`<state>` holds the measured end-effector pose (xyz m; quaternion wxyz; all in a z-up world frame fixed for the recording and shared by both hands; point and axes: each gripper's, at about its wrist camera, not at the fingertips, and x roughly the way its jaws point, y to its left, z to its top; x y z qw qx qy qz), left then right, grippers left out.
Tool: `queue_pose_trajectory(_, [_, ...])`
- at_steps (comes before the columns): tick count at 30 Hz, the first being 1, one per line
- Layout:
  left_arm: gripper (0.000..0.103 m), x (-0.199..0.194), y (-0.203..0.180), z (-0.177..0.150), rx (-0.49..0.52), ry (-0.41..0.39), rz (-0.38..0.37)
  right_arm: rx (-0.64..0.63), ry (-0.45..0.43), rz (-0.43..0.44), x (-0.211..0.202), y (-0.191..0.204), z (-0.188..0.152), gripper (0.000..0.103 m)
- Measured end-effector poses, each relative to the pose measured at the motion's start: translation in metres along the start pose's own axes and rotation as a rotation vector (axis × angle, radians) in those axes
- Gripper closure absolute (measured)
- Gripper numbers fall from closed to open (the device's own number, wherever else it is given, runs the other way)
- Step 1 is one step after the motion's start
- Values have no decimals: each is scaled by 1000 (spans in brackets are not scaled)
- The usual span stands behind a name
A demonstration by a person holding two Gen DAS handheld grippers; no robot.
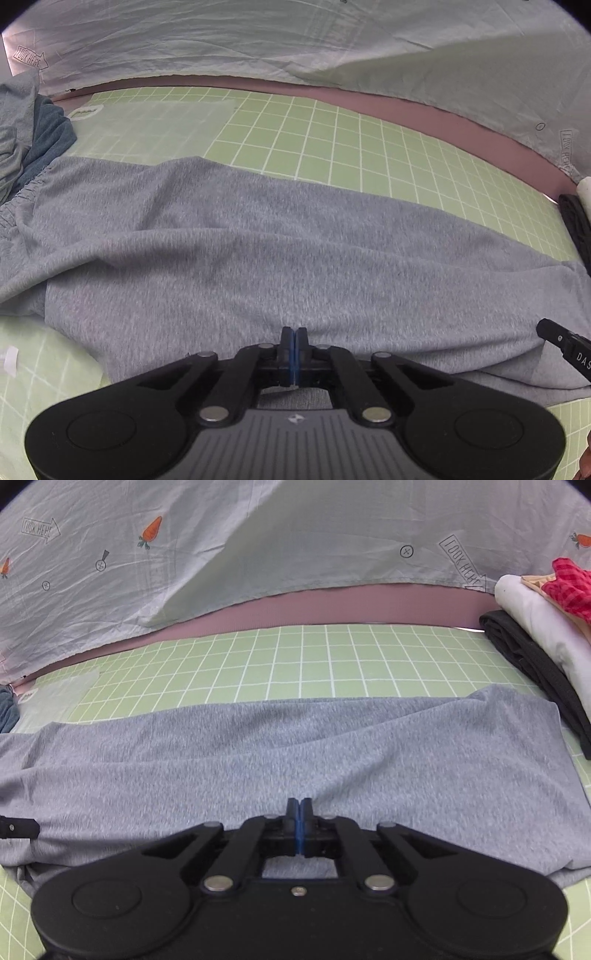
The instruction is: Fold clothes
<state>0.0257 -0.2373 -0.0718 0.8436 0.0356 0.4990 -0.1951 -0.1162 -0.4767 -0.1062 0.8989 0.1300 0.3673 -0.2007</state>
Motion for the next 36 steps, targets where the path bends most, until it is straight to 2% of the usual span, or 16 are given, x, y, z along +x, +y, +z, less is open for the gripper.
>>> queue_pose_trajectory(4, [103, -17, 6, -3, -12, 1, -41, 23, -15, 3, -20, -6, -6, 103])
queue_pose_trajectory(8, [103, -17, 10, -9, -39, 30, -52, 14, 0, -3, -26, -6, -18, 103])
queue_pose_trajectory(15, [103, -23, 8, -24, -16, 56, -59, 13, 12, -6, -35, -8, -29, 103])
queue_pose_trajectory(19, [103, -18, 11, -39, -10, 91, -32, -3, 53, 6, -33, -6, -42, 103])
queue_pose_trajectory(26, [103, 5, 22, -54, -66, 157, -20, 21, 146, 38, -14, -11, -53, 102])
queue_pose_trajectory(28, [102, 2, 22, -52, -88, 145, -29, 37, 129, 42, -17, -14, -52, 98])
queue_pose_trajectory(29, [101, 0, 22, -51, -99, 139, -33, 44, 111, 39, -20, -17, -50, 88])
queue_pose_trajectory(30, [101, -1, 22, -50, -110, 133, -38, 57, 83, 25, -25, -21, -48, 74])
queue_pose_trajectory(31, [100, -3, 22, -49, -118, 127, -39, 72, 59, 4, -30, -25, -46, 66])
queue_pose_trajectory(36, [98, -8, 22, -45, -147, 92, -28, 218, -10, -153, -39, -70, -39, 67])
